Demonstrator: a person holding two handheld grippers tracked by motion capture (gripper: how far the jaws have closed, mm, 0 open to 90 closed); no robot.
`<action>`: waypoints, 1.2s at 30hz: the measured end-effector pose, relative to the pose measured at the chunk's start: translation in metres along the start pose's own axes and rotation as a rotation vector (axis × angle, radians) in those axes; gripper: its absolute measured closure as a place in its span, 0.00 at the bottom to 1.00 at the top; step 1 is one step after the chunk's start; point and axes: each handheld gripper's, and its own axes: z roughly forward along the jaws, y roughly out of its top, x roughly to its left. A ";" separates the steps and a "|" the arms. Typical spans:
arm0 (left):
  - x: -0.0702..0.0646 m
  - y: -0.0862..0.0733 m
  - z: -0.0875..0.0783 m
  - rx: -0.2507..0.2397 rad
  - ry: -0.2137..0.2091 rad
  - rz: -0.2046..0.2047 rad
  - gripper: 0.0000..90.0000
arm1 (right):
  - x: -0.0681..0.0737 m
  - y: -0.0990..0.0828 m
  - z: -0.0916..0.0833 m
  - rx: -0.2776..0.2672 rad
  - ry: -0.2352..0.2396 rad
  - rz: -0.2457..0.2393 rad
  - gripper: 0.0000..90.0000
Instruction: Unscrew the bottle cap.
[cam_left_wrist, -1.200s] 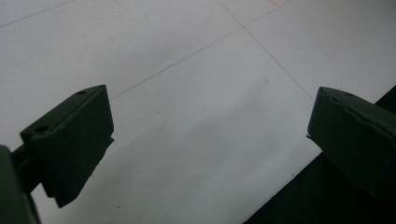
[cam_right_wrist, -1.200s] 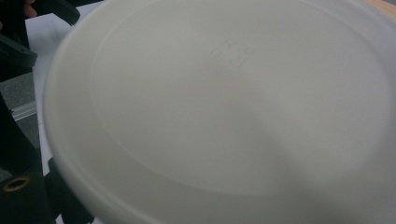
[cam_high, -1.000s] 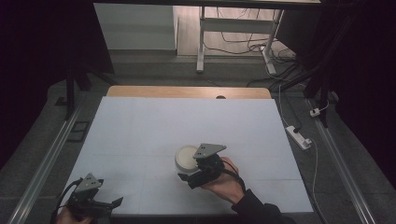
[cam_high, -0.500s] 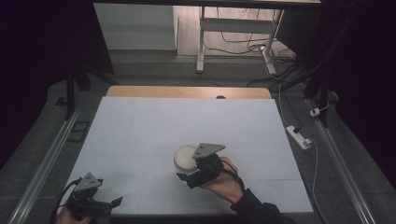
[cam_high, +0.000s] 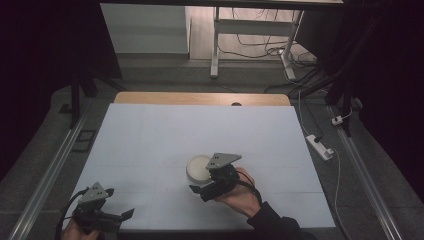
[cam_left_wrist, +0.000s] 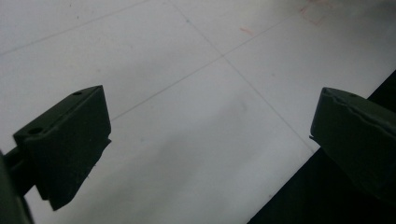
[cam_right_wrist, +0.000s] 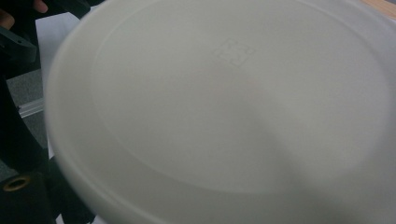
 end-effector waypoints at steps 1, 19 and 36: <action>-0.001 0.001 0.000 -0.002 -0.001 0.002 0.00 | 0.000 0.000 0.000 0.001 0.000 -0.001 0.07; -0.010 0.036 0.015 -0.059 -0.142 0.144 0.00 | -0.002 0.002 0.000 -0.003 0.011 -0.011 0.07; -0.018 0.092 0.030 -0.067 -0.201 0.245 0.00 | -0.004 0.005 0.001 -0.007 0.012 -0.026 0.07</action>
